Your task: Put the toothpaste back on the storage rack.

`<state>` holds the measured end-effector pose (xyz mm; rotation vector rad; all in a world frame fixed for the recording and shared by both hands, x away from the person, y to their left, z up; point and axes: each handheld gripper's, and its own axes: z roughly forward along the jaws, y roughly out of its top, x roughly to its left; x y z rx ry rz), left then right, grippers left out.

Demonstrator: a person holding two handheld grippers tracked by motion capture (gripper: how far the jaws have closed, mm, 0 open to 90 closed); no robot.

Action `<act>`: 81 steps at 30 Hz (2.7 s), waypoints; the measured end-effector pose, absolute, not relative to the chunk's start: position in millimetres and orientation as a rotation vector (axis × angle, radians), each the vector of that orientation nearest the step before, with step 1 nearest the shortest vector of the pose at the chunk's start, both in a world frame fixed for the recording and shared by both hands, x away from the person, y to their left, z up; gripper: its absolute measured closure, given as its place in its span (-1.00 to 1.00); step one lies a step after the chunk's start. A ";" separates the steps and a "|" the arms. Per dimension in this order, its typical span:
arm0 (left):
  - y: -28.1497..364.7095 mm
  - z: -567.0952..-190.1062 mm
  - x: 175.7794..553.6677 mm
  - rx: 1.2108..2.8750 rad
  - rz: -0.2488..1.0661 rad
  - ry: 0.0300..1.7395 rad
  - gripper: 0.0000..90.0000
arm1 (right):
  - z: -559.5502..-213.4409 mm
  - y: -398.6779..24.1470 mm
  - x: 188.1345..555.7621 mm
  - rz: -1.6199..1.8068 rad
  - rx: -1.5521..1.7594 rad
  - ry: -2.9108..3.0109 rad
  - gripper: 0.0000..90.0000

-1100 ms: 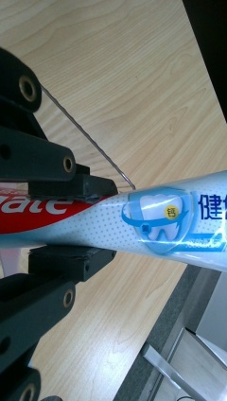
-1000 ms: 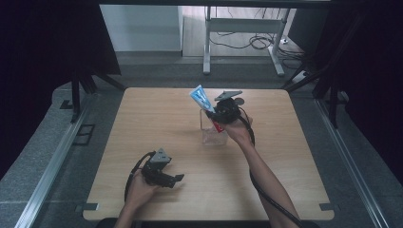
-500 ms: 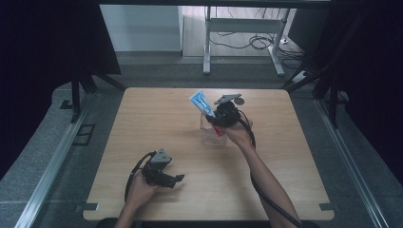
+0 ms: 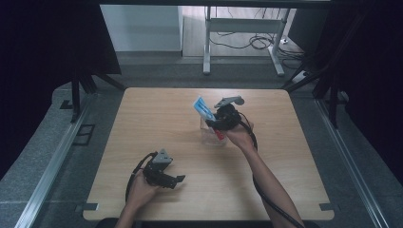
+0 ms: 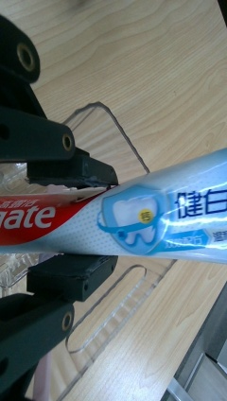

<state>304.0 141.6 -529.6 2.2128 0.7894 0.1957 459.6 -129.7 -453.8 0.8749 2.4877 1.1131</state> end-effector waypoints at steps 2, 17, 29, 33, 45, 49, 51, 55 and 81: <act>141.5 -529.6 304.1 2.213 0.196 0.788 -0.71 | -454.0 -128.5 458.5 1.106 0.870 2.489 0.23; 141.1 -530.2 304.1 2.213 0.191 0.788 -0.71 | -444.2 -126.2 456.3 1.140 0.869 2.443 -0.04; 142.0 -530.4 304.8 2.206 0.190 0.794 -0.71 | -440.6 -128.0 450.9 1.176 0.835 2.434 -0.50; 141.6 -530.3 304.7 2.209 0.191 0.792 -0.71 | -440.3 -127.6 448.7 1.151 0.820 2.449 -0.69; 140.7 -530.7 304.4 2.210 0.189 0.795 -0.71 | -434.2 -129.0 438.8 1.138 0.792 2.449 -1.00; 140.3 -531.0 304.4 2.210 0.188 0.797 -0.71 | -432.0 -130.5 434.3 1.140 0.783 2.448 -1.00; 140.1 -531.1 304.3 2.209 0.187 0.799 -0.71 | -430.9 -131.6 432.4 1.141 0.778 2.453 -1.00; 139.9 -531.1 304.3 2.210 0.188 0.798 -0.71 | -429.0 -133.5 428.1 1.137 0.769 2.456 -1.00; 139.5 -531.7 304.3 2.210 0.195 0.799 -0.71 | -438.5 -151.2 400.0 1.146 0.750 2.471 -1.00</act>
